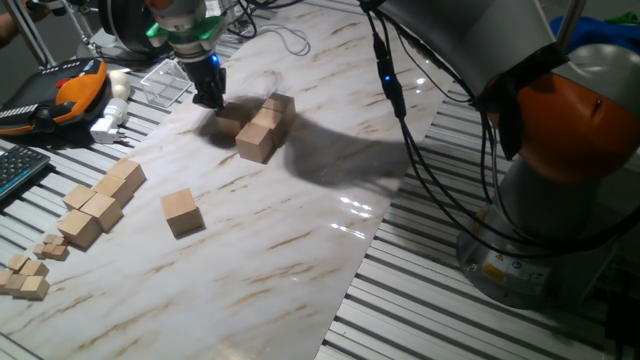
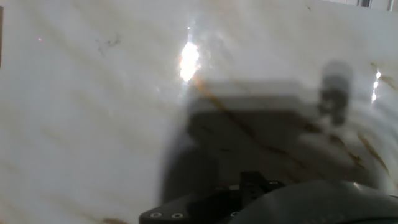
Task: Stack the blocks into a cross shape
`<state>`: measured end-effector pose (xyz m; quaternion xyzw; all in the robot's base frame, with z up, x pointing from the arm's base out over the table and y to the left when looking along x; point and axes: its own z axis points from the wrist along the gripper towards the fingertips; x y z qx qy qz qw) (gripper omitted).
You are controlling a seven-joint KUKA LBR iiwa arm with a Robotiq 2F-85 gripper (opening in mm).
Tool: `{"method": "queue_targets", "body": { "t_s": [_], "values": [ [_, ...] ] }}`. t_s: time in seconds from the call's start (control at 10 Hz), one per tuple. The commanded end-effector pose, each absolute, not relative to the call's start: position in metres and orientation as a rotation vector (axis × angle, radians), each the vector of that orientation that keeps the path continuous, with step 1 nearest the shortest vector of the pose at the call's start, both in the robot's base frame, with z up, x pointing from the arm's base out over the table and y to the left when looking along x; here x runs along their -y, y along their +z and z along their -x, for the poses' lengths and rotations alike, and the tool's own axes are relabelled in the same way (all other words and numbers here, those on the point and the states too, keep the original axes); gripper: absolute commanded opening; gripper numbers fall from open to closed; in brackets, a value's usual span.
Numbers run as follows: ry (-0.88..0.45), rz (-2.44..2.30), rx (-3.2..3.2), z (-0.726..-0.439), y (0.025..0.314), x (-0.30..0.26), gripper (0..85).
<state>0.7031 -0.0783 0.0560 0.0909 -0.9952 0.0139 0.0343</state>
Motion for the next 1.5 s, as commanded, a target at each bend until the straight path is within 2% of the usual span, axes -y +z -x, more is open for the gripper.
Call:
{"method": "queue_targets", "body": {
  "t_s": [0.0, 1.2, 1.4],
  "values": [
    [0.022, -0.28, 3.062, -0.701, 0.054, 0.081, 0.0],
    [0.004, -0.304, 3.057, -0.695, 0.054, 0.078, 0.0],
    [0.006, -0.279, 3.05, -0.699, 0.061, 0.066, 0.0]
  ]
}}
